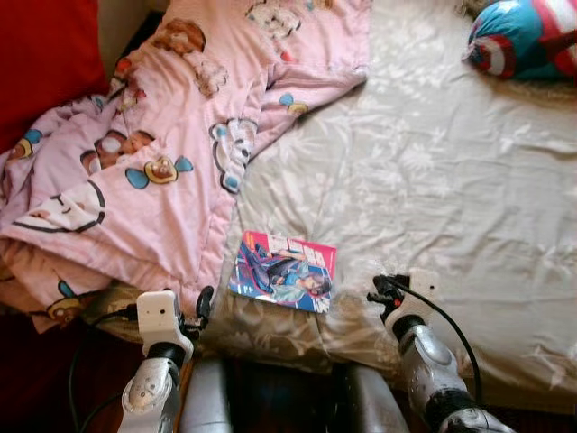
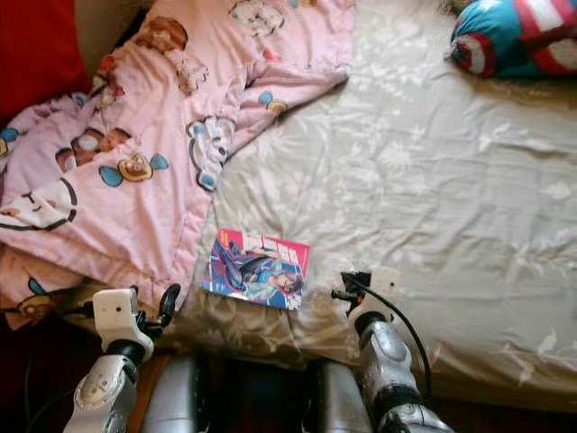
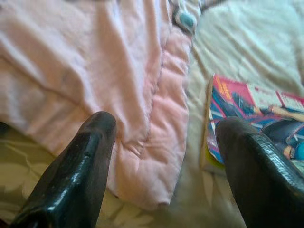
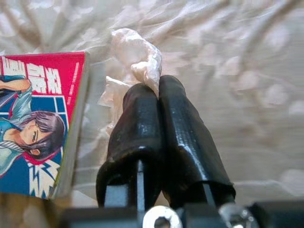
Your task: Clean up the room
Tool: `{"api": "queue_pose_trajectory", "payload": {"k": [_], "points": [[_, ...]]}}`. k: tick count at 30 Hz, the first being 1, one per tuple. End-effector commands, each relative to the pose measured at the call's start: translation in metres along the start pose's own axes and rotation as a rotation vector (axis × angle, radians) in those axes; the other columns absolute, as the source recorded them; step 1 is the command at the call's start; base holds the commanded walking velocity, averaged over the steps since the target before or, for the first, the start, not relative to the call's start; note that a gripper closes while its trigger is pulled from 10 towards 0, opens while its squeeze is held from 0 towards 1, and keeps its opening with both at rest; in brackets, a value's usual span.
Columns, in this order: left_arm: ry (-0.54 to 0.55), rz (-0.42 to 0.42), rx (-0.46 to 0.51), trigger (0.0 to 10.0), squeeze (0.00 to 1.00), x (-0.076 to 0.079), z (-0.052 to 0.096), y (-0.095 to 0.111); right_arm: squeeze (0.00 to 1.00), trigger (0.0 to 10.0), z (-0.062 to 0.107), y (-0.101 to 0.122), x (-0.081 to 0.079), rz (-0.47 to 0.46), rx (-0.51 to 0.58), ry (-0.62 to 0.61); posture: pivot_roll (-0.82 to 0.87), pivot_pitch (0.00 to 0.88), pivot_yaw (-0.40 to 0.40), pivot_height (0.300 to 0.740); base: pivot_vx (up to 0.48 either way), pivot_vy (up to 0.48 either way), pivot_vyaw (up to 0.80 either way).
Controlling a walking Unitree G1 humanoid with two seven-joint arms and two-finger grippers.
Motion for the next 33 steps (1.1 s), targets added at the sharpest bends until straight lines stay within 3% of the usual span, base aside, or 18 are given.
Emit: {"api": "queue_pose_trajectory", "payload": {"k": [1, 2, 3, 4, 5, 12, 15, 17, 19, 20, 24, 28, 30, 33], "points": [[0.042, -0.01, -0.048, 10.0, 0.0, -0.012, 0.013, -0.016, 0.0, 0.0, 0.007, -0.005, 0.002, 0.027, 0.007, 0.017, 0.05, 0.121, -0.085, 0.629, 0.0, 0.0, 0.0], [0.046, -0.012, -0.053, 10.0, 0.0, -0.014, 0.014, -0.018, 0.0, 0.0, 0.008, -0.005, 0.002, 0.025, 0.012, 0.017, 0.05, 0.105, -0.084, 0.629, 0.0, 0.0, 0.0], [0.057, -0.032, -0.058, 10.0, 0.0, -0.02, 0.017, -0.021, 0.0, 0.8, 0.011, -0.004, 0.002, 0.031, 0.027, 0.024, 0.05, 0.092, -0.083, 0.629, 0.0, 0.0, 0.0], [0.07, -0.041, -0.059, 10.0, 0.0, -0.025, 0.02, -0.023, 0.0, 2.4, 0.012, -0.004, 0.002, 0.033, 0.033, 0.027, 0.05, 0.092, -0.083, 0.629, 0.0, 0.0, 0.0], [0.079, -0.042, -0.062, 10.0, 0.0, -0.028, 0.02, -0.024, 0.0, 10.0, 0.013, -0.005, 0.002, 0.036, 0.029, 0.026, 0.05, 0.073, -0.081, 0.629, 0.0, 0.0, 0.0], [0.063, -0.054, -0.131, 10.0, 0.0, -0.032, 0.028, -0.048, 0.0, 10.0, 0.021, -0.018, 0.012, 0.083, -0.009, -0.005, 0.05, 0.032, -0.074, 0.629, 0.0, 0.0, 0.0], [0.064, -0.039, -0.18, 10.0, 0.0, -0.029, 0.034, -0.064, 0.0, 10.0, 0.023, -0.019, 0.021, -0.074, 0.018, -0.086, 0.05, 0.01, -0.065, 0.639, 0.0, 0.0, 0.0], [0.057, -0.029, -0.208, 10.0, 0.0, -0.025, 0.038, -0.072, 0.0, 10.0, 0.025, -0.018, 0.027, -0.12, 0.038, -0.125, 0.04, 0.0, -0.058, 0.649, 0.0, 0.0, 0.0], [0.05, -0.026, -0.227, 10.0, 0.0, -0.023, 0.041, -0.077, 0.0, 10.0, 0.026, -0.02, 0.027, -0.112, 0.031, -0.127, 0.04, 0.0, -0.057, 0.659, 0.0, 0.0, 0.0], [0.043, -0.021, -0.267, 10.0, 0.0, -0.02, 0.046, -0.089, 0.0, 10.0, 0.029, -0.034, 0.02, -0.044, -0.023, -0.083, 0.04, 0.0, -0.048, 0.674, 0.0, 0.0, 0.0], [0.037, -0.012, -0.306, 10.0, 0.0, -0.019, 0.052, -0.1, 0.0, 10.0, 0.033, -0.047, 0.018, -0.027, -0.07, -0.07, 0.04, 0.0, -0.048, 0.689, 0.0, 0.0, 0.0], [0.045, 0.01, -0.372, 10.0, 0.0, -0.02, 0.06, -0.117, 0.0, 10.0, 0.037, -0.056, 0.025, -0.019, -0.103, -0.105, 0.05, 0.0, -0.048, 0.704, 0.0, 0.0, 0.0], [0.008, 0.01, -0.446, 10.0, 0.0, -0.014, 0.07, -0.134, 0.0, 10.0, 0.038, -0.057, 0.03, -0.016, -0.117, -0.125, 0.05, 0.0, -0.047, 0.724, 0.0, 0.0, 0.0], [-0.011, 0.013, -0.498, 10.0, 0.0, -0.01, 0.075, -0.145, 0.0, 10.0, 0.038, -0.057, 0.034, 0.0, -0.131, -0.136, 0.04, 0.0, -0.045, 0.739, 0.0, 0.0, 0.0]]}}
Point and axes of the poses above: a point about 5 cm out from each wrist's last joint towards the gripper, its own z axis pointing back from the gripper into the wrist, its own y axis along the axis of the wrist's last joint, x = y × z, the point moved 6 cm from there along -z, pointing out of the wrist towards the gripper, and after that the axes turned 14 degrees about -z, right-handed, at the moved point
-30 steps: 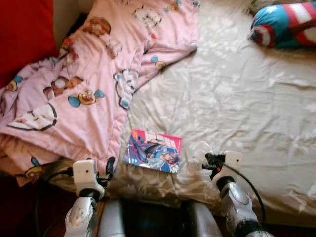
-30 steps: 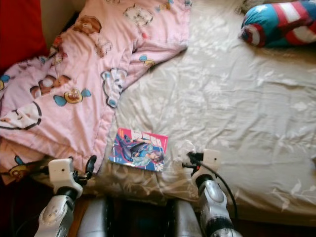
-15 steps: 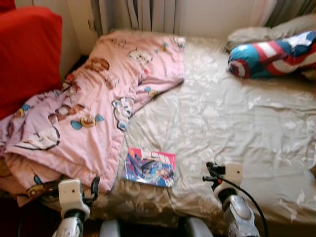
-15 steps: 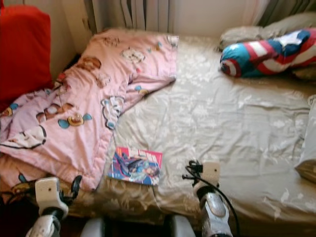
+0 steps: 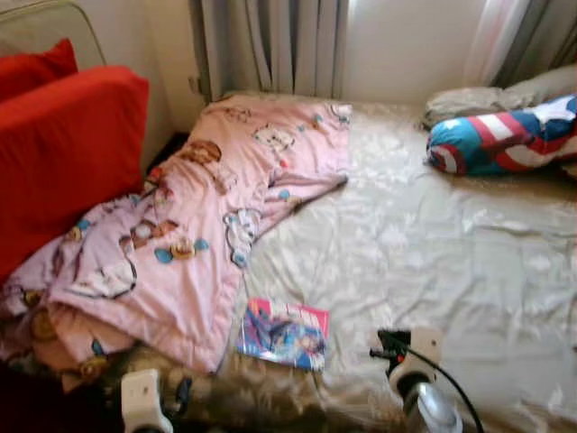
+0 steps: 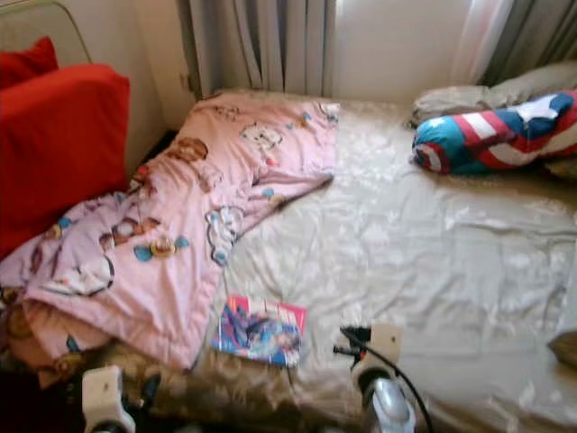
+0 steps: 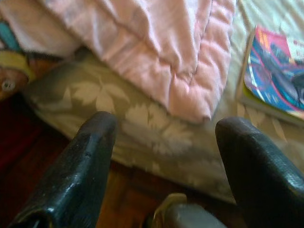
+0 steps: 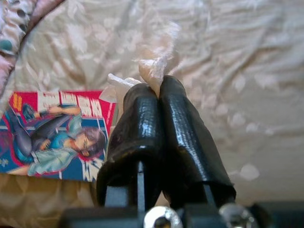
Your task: Clean up the room
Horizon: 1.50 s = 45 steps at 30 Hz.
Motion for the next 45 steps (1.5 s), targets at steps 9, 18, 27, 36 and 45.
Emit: {"api": "queue_pose_trajectory", "payload": {"k": [9, 18, 27, 36, 45], "points": [[-0.098, -0.074, -0.299, 10.0, 0.0, 0.008, 0.015, -0.065, 0.0, 10.0, 0.011, -0.014, 0.046, -0.004, -0.114, -0.173, 0.06, 0.0, -0.033, 0.74, 0.0, 0.0, 0.0], [-0.123, -0.07, -0.379, 10.0, 0.0, 0.012, 0.017, -0.077, 0.0, 10.0, 0.013, -0.034, 0.039, 0.078, -0.212, -0.151, 0.04, 0.021, -0.029, 0.74, 0.0, 0.0, 0.0], [-0.138, -0.068, -0.406, 10.0, 0.0, 0.021, 0.014, -0.076, 0.0, 10.0, 0.027, -0.062, 0.045, 0.124, -0.318, -0.18, 0.05, 0.055, -0.036, 0.74, 0.0, 0.0, 0.8], [-0.14, -0.052, -0.441, 10.0, 0.0, 0.038, 0.012, -0.076, 0.0, 10.0, 0.032, -0.072, 0.045, 0.118, -0.348, -0.191, 0.05, 0.086, -0.032, 0.74, 0.0, 0.0, 0.8], [-0.139, -0.056, -0.442, 10.0, 0.0, 0.035, 0.012, -0.076, 0.0, 10.0, 0.033, -0.074, 0.046, 0.103, -0.351, -0.198, 0.05, 0.098, -0.026, 0.74, 0.0, 0.0, 0.5]]}}
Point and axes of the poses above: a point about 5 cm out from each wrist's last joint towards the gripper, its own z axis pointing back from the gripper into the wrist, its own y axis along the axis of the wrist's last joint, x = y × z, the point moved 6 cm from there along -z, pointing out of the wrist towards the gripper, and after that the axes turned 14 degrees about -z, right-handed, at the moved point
